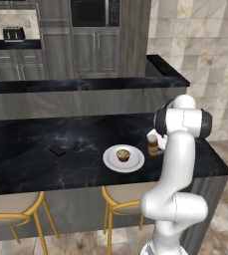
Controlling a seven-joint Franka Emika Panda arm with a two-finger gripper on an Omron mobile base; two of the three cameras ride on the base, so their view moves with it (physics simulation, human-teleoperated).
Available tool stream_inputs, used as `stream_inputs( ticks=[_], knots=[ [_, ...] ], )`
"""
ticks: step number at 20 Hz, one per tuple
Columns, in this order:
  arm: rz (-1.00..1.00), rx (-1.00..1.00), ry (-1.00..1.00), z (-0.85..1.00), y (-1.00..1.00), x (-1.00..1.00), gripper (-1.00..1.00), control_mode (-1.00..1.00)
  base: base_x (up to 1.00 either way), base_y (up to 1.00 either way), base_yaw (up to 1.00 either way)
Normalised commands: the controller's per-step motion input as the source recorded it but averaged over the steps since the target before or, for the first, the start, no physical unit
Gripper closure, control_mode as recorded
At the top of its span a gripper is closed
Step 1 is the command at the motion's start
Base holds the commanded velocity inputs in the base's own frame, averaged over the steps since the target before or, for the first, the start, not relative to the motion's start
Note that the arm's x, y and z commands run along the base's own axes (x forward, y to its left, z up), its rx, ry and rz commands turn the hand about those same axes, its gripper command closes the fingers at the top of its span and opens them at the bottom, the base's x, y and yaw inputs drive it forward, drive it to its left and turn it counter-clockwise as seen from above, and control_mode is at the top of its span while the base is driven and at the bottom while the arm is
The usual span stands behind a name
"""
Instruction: Take the cinnamon bottle from the cabinet and place it on the dining table, next to the plate with the cupcake. Then take the chocolate from the dining counter and place it on the cupcake plate.
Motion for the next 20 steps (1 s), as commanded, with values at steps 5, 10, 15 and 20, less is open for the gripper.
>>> stream_inputs(
  ticks=[5, 10, 15, 20],
  knots=[
    [0.00, 0.00, -0.09, -0.34, -0.07, 0.00, -1.00, -1.00, 0.00, 0.00, 0.00],
    [0.00, 0.00, -0.08, -0.12, -0.18, 0.00, -1.00, -1.00, 0.00, 0.00, 0.00],
    [0.00, 0.00, -0.01, 0.00, -0.16, 0.05, -1.00, -1.00, 0.00, 0.00, 0.00],
    [0.00, 0.00, 0.00, 0.03, -0.24, 0.06, -1.00, -1.00, 0.00, 0.00, 0.00]
  ],
)
